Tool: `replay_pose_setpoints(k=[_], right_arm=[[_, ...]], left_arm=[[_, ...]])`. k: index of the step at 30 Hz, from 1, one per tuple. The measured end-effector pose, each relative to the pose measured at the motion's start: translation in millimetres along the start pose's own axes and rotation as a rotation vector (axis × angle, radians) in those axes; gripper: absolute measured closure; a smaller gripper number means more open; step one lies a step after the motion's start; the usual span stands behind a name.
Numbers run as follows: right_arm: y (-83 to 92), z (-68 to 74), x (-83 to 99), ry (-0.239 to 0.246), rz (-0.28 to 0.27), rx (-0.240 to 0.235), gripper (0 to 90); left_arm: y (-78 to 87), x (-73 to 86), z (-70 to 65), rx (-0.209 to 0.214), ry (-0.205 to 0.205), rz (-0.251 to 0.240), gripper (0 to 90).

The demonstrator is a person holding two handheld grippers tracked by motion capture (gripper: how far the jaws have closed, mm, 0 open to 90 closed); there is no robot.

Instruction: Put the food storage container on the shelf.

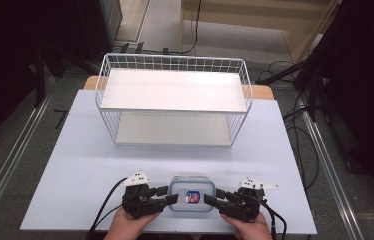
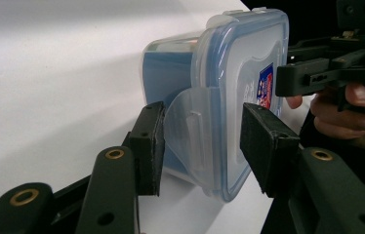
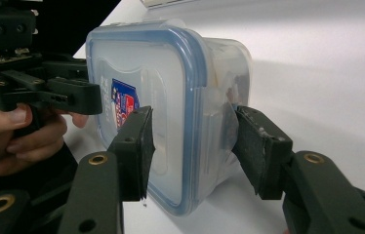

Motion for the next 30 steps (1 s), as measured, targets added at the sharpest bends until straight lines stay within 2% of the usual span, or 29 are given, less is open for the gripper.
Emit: replay_pose_setpoints(k=[3,5,10,18,22,27,30], right_arm=[[0.1,1.9,-0.8,0.033,-0.014,0.014,51.1],[1.5,4.0,-2.2,0.058,-0.031,0.019,51.0],[4.4,7.7,-4.8,0.095,-0.062,0.026,50.7],[9.7,17.0,-10.3,0.18,-0.132,0.049,49.6],[11.3,21.5,-11.3,0.211,-0.161,0.053,49.6],[14.7,28.2,-13.7,0.261,-0.205,0.059,49.3],[15.7,30.1,-15.0,0.276,-0.224,0.061,49.2]], left_arm=[[-0.2,-0.1,-1.1,-0.009,-0.018,-0.01,53.0],[1.1,-0.7,-3.3,-0.017,-0.041,-0.043,52.9],[2.9,-1.8,-6.9,-0.024,-0.077,-0.078,52.8],[8.2,-4.7,-15.7,-0.05,-0.148,-0.144,52.6],[10.5,-5.1,-19.6,-0.063,-0.177,-0.184,52.1],[14.7,-7.4,-23.7,-0.073,-0.213,-0.213,52.0],[17.5,-9.7,-26.7,-0.077,-0.236,-0.232,51.9]])
Point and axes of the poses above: each handheld gripper's, and its own axes: y roughly backward along the jaws, x roughly out of its underside, z roughly to its left, the point moved 2 cm from there along -y, roughly forward along the jaws, and after that the axes turned 1 degree about -z, right-handed, at the moved point
